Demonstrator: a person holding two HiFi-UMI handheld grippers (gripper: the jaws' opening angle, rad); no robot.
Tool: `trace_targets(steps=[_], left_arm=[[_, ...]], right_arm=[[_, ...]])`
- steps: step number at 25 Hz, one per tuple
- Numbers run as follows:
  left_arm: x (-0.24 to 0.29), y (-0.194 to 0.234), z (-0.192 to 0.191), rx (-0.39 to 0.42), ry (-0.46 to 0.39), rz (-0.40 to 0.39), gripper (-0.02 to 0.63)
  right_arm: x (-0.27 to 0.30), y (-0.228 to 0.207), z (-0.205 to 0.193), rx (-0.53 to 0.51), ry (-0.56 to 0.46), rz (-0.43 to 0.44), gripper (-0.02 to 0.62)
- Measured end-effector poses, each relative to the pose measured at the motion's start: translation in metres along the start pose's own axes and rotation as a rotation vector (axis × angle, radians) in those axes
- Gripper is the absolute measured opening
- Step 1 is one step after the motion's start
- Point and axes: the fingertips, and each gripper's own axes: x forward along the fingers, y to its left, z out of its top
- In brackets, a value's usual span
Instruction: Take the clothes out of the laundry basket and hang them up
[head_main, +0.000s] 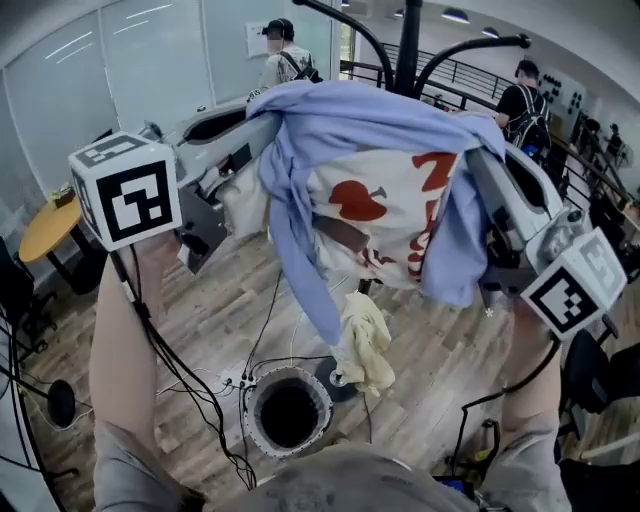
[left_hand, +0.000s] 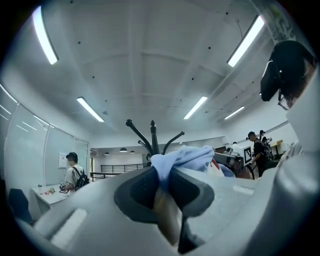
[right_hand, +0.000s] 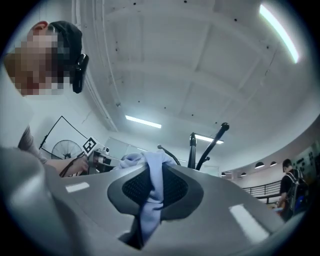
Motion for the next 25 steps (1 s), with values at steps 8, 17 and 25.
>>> trace_targets(steps=[8,17,25], left_arm=[[0.084,0.018,-0.002,-0.089,-0.008,-0.035,0.056],[0.123,0.003,-0.093,-0.142,0.039,-0.031,0.058],[0.109,-0.017,-0.154,-0.302,0.045,-0.047,0.061]], right_arm=[[0.017,-0.082,-0.03,-0.063,0.053,-0.214,0.058],[0.011,-0.063,-0.123,-0.067,0.258,-0.188,0.06],[0.01,-0.02,-0.174,0.22,0.257,-0.056,0.066]])
